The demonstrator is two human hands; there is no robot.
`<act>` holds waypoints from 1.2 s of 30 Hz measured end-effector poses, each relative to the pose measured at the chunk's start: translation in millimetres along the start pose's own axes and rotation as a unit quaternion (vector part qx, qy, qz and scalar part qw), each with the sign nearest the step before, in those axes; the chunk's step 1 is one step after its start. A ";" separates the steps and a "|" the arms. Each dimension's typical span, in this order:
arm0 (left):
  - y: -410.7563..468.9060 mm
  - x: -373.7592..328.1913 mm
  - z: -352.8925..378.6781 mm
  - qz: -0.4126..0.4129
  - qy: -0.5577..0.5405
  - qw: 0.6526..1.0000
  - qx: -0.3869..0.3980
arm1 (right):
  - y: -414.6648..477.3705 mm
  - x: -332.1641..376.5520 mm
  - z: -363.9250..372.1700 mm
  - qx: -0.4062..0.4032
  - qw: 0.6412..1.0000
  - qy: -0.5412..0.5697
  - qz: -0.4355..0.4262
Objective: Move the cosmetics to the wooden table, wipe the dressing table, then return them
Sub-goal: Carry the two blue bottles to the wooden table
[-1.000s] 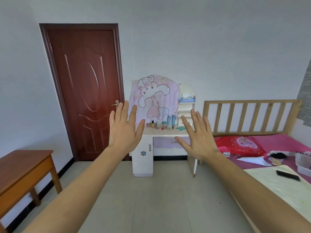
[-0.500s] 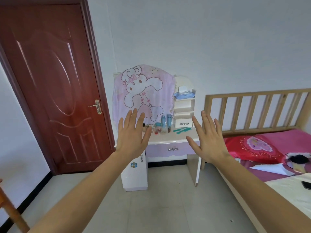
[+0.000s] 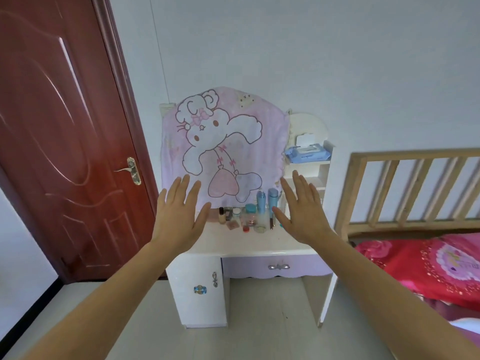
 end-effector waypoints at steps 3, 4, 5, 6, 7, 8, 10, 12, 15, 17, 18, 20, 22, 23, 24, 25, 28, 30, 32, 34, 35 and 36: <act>29.5 26.8 76.5 -0.004 -0.013 1.000 0.025 | 24.5 -13.8 80.6 0.047 0.998 -0.027 -0.015; 40.9 33.7 102.9 0.000 -0.018 0.999 0.032 | 35.0 -20.9 106.7 0.062 0.997 -0.041 -0.024; 52.7 40.1 129.3 0.003 -0.023 0.999 0.040 | 47.3 -28.6 131.3 0.075 0.995 -0.052 -0.030; 66.5 46.7 155.8 0.007 -0.030 0.998 0.052 | 62.0 -37.5 153.8 0.086 0.994 -0.061 -0.029; 82.3 53.6 183.0 0.010 -0.038 0.997 0.065 | 78.8 -47.6 174.0 0.096 0.993 -0.069 -0.019; 99.0 60.1 210.5 0.012 -0.047 0.996 0.079 | 96.5 -58.1 191.7 0.105 0.992 -0.073 -0.005; 132.1 69.3 268.8 0.018 -0.061 0.990 0.125 | 131.6 -77.3 221.9 0.117 0.990 -0.071 0.023; 163.9 69.1 323.8 0.033 -0.069 0.982 0.171 | 163.7 -95.4 245.8 0.120 0.989 -0.072 0.039; 197.7 55.3 395.3 0.060 -0.090 0.969 0.222 | 194.9 -124.2 282.8 0.132 0.988 -0.061 0.058; 206.6 43.3 430.4 0.076 -0.105 0.963 0.238 | 202.5 -141.0 307.0 0.138 0.987 -0.056 0.064; 211.7 37.7 455.0 0.080 -0.112 0.958 0.250 | 208.1 -154.3 325.4 0.147 0.985 -0.052 0.074; 215.3 29.3 505.7 0.079 -0.124 0.948 0.282 | 217.0 -179.9 364.5 0.166 0.981 -0.035 0.091; 212.5 23.8 556.3 0.077 -0.128 0.937 0.315 | 221.7 -203.9 410.3 0.196 0.975 -0.012 0.102; 209.9 21.6 580.3 0.071 -0.133 0.932 0.328 | 224.2 -215.1 433.4 0.211 0.972 -0.001 0.107; 207.3 19.8 602.4 0.059 -0.142 0.927 0.341 | 226.8 -224.9 456.2 0.224 0.968 0.013 0.113; 205.3 18.7 622.7 0.042 -0.152 0.922 0.354 | 228.5 -232.8 478.9 0.238 0.963 0.029 0.121; 211.5 12.1 678.5 0.012 -0.161 0.920 0.358 | 232.5 -254.2 540.9 0.268 0.952 0.054 0.139; 211.5 3.2 712.6 0.019 -0.157 0.915 0.370 | 231.2 -264.4 573.0 0.285 0.948 0.046 0.134; 206.5 -6.7 741.1 0.016 -0.152 0.910 0.385 | 227.2 -270.9 597.4 0.298 0.947 0.034 0.116; 200.1 -17.3 765.3 0.001 -0.158 0.904 0.398 | 222.0 -271.6 615.9 0.314 0.946 0.019 0.082; 196.8 -22.6 775.4 -0.003 -0.161 0.900 0.406 | 218.1 -270.6 623.7 0.322 0.944 0.019 0.071; 193.8 -27.1 784.3 -0.005 -0.160 0.895 0.416 | 214.3 -270.4 630.8 0.332 0.940 0.023 0.069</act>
Point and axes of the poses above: each hand's wrist, its own y-axis towards the middle knuckle, its own z-axis out of the palm, x = y × z, the point moved 9 cm from there along y, towards the middle knuckle, and after that the axes turned 14 degrees about -x, right-handed, at the moved point
